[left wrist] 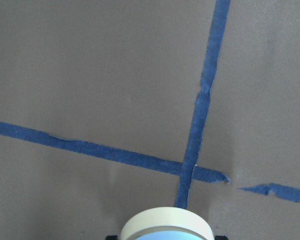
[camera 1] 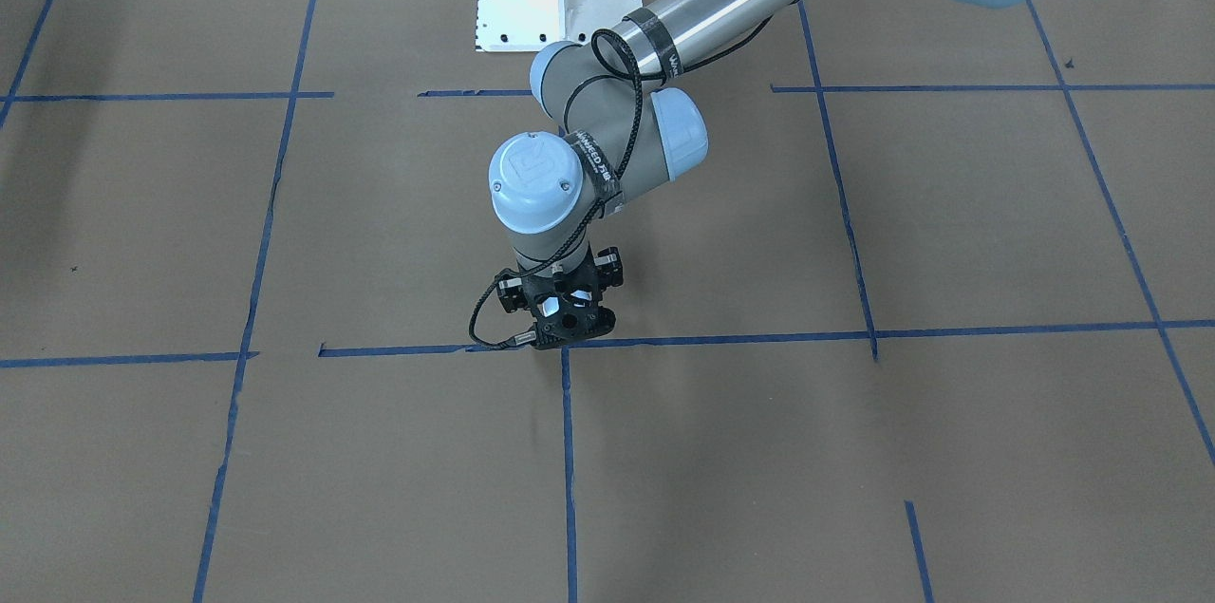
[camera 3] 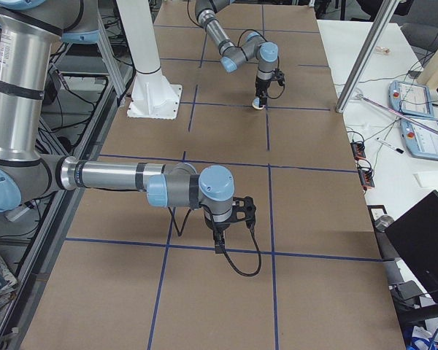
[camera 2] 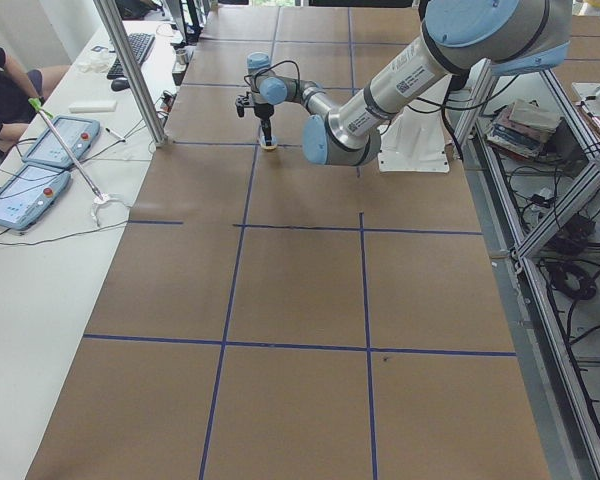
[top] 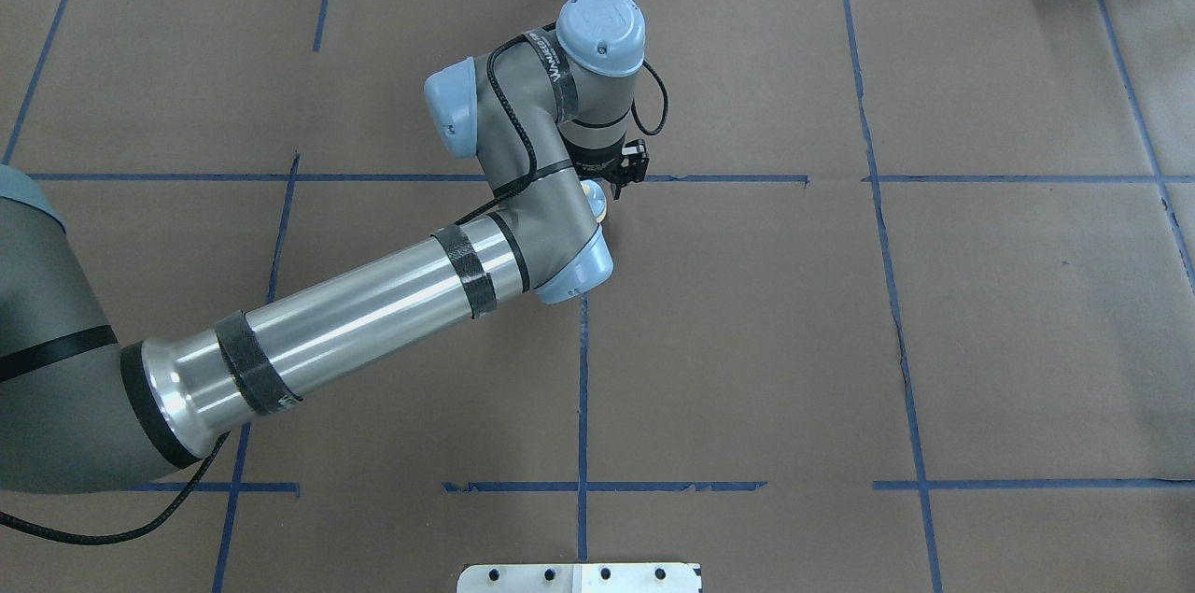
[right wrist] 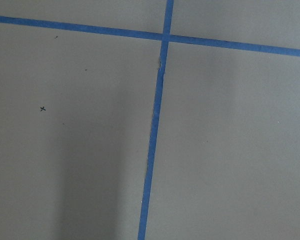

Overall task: Place and press bell with both arms
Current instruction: 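Carry the bell with the left gripper toward the table's central grid crossing, then lower the bell onto the crossing and open the left gripper, then withdraw the left gripper away from the bell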

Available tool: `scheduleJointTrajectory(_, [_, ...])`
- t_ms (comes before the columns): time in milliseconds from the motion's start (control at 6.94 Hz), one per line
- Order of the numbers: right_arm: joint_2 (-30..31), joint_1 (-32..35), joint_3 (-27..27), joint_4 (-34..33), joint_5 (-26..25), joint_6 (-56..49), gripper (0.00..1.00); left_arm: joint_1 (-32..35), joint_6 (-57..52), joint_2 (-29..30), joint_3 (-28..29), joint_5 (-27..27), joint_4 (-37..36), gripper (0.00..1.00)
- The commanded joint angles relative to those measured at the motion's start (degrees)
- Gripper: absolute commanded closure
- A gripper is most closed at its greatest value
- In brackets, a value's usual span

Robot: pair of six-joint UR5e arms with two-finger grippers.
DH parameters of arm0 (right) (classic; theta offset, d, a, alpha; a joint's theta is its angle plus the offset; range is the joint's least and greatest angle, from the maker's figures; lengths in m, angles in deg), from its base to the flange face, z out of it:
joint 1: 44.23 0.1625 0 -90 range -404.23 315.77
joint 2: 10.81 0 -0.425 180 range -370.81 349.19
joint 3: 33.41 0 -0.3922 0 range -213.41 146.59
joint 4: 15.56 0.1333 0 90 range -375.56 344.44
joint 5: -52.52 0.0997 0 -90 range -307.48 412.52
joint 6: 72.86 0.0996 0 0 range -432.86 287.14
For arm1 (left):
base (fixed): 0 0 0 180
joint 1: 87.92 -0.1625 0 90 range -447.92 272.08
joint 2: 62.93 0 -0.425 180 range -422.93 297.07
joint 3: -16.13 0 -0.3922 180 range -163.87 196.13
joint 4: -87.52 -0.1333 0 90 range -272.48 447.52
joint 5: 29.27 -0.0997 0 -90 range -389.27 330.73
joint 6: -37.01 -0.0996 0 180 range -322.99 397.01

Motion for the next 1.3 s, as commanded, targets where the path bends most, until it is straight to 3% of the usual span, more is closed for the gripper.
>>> scheduleJointTrajectory(0, [-0.15, -0.05, 0.0, 0.09, -0.04, -0.07, 0.0, 0.66, -0.15, 0.06, -0.5, 0.09, 0.1, 0.0])
scheduleJointTrajectory(288, [-0.68, -0.13, 0.26, 0.18, 0.14, 0.02, 0.0, 3.46, -1.1, -0.2, -4.52, 2.18, -1.55, 0.0])
scheduleJointTrajectory(432, [-1.11, -0.13, 0.44, 0.09, 1.71, 0.02, 0.0, 5.74, -5.72, -0.38, -6.73, 4.63, -5.48, 0.0])
scheduleJointTrajectory(576, [-1.21, -0.13, 0.44, 0.09, 6.07, 0.02, 0.0, 6.98, -9.42, -4.21, -12.93, 4.66, -8.57, 0.0])
scheduleJointTrajectory(864, [-1.21, -0.31, 2.44, 0.7, 8.67, 0.11, 0.0, 10.05, -19.52, -21.2, -33.96, 4.75, -14.02, 0.0])
scheduleJointTrajectory(1152, [-8.1, -6.34, 3.6, 1.05, 6.4, 8.15, 0.0, 16.36, -32.07, -34.86, -48.96, 8.15, -18.24, 0.0])
